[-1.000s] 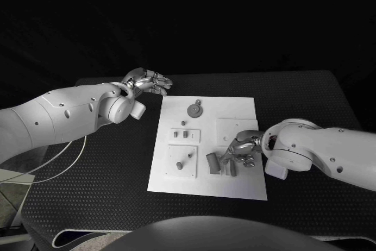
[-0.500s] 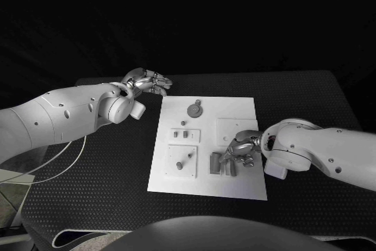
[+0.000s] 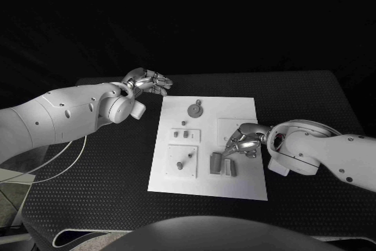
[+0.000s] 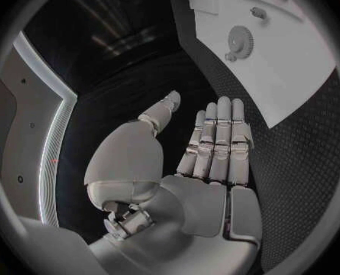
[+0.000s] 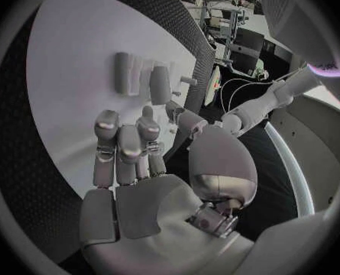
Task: Assemble the parts on the task board
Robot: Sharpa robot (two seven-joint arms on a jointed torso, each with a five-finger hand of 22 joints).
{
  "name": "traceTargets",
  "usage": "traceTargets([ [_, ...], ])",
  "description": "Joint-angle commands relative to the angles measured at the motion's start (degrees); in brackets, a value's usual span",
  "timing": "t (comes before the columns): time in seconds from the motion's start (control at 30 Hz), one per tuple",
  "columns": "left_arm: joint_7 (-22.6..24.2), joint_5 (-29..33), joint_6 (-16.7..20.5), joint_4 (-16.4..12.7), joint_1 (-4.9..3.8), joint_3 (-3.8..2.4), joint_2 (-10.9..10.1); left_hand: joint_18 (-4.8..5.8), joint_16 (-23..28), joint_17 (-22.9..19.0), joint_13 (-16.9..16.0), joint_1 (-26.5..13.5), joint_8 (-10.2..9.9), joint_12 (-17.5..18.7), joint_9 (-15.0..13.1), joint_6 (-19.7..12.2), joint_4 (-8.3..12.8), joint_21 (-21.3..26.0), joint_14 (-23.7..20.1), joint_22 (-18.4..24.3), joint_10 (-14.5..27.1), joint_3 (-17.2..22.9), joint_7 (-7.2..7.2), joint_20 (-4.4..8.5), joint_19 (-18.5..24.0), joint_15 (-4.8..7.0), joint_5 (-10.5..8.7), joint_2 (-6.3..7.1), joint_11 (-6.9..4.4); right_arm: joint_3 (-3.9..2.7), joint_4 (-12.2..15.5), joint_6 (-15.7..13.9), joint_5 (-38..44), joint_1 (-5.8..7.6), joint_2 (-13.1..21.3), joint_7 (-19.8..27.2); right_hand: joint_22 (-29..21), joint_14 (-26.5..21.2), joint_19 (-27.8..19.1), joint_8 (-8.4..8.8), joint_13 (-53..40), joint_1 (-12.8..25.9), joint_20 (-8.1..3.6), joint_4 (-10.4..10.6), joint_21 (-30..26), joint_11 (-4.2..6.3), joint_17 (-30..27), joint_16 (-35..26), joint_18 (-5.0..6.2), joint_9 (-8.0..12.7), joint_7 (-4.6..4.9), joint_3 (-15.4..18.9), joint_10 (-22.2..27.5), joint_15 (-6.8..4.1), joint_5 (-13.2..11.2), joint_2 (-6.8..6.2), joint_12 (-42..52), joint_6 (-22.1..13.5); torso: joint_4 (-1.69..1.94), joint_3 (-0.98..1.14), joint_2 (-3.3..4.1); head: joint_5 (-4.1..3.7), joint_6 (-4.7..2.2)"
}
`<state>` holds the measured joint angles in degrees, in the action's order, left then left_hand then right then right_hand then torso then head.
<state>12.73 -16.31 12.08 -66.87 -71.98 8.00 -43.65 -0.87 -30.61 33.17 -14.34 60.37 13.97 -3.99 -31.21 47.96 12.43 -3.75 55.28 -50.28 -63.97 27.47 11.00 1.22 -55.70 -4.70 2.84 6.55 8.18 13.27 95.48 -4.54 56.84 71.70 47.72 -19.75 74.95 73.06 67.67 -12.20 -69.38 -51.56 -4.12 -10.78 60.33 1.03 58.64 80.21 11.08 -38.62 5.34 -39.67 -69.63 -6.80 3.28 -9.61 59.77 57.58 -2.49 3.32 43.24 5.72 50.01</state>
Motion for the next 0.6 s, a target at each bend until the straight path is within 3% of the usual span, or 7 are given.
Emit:
traceTargets([
  [0.03, 0.3, -0.1, -1.0, 0.0, -0.06, 0.0, 0.0, -0.37, 0.2, 0.1, 0.1, -0.5, 0.1, 0.1, 0.1, -0.5, -0.4, -0.3, 0.3, 0.1, 0.1, 0.0, 0.12, -0.37, 0.2, -0.12, 0.15, 0.01, 0.05, 0.0, 0.5, -6.4, 10.8, -0.03, 0.3, 12.2, 0.7, 0.5, -0.1, 0.52, 0.1, -3.0, -0.61, -2.9, 0.3, -0.53, 0.1, 0.4, 3.92, 0.1, 0.62, -0.2, 0.0, 0.2, -0.3, 1.1, 0.4, -0.9, 0.03, 0.04, 0.02, 0.11, -0.01],
  [0.2, 0.3, -0.1, -1.0, 0.0, -0.05, 0.01, 0.1, -0.37, 0.2, 0.1, 0.1, -0.5, 0.1, 0.1, 0.1, -0.5, -0.4, -0.3, 0.3, 0.1, 0.1, 0.0, 0.13, -0.37, 0.2, -0.12, 0.15, -0.01, 0.05, 0.01, 0.7, -6.7, 14.2, -0.06, 0.5, 16.2, 0.6, 0.2, -0.4, 1.86, 0.2, -4.6, -0.44, -5.5, 0.1, -1.39, -0.6, 0.1, 3.92, 1.1, 1.5, 0.6, 0.2, 0.98, -0.2, 2.12, 0.4, -3.1, -0.07, 0.03, 0.02, 0.15, -0.01],
  [0.33, 0.3, -0.1, -1.1, 0.0, -0.04, 0.03, 0.2, -0.38, 0.2, 0.1, 0.1, -0.5, 0.1, 0.1, 0.1, -0.5, -0.4, -0.3, 0.3, 0.1, 0.1, 0.0, 0.13, -0.37, 0.2, -0.12, 0.16, -0.02, 0.05, 0.02, 0.4, -5.7, 17.7, -0.17, 0.3, 16.0, 0.6, -0.2, -0.7, 3.12, 0.4, -5.6, -0.24, -5.7, 0.0, -1.51, -1.0, -0.1, 3.92, 2.1, 1.61, 0.7, 0.4, 1.17, -0.2, 2.49, 0.4, -5.2, -0.06, 0.05, 0.01, 0.07, -0.01],
  [0.6, 0.3, -0.1, -1.1, 0.0, -0.04, 0.04, 0.2, -0.38, 0.3, 0.2, 0.1, -0.5, 0.1, 0.1, 0.1, -0.5, -0.5, -0.3, 0.3, 0.1, 0.2, 0.1, 0.15, -0.37, 0.2, -0.11, 0.16, -0.07, 0.05, 0.03, -0.2, -3.0, 18.8, -0.73, -0.2, 15.3, 0.7, -0.9, -1.0, 3.52, 0.5, -6.0, -0.01, -5.6, -0.1, -1.59, -1.6, -0.4, 3.92, 2.8, 1.69, 1.0, 0.7, 1.23, -0.2, 2.88, 0.3, -5.8, -0.02, 0.03, 0.02, 0.03, -0.01],
])
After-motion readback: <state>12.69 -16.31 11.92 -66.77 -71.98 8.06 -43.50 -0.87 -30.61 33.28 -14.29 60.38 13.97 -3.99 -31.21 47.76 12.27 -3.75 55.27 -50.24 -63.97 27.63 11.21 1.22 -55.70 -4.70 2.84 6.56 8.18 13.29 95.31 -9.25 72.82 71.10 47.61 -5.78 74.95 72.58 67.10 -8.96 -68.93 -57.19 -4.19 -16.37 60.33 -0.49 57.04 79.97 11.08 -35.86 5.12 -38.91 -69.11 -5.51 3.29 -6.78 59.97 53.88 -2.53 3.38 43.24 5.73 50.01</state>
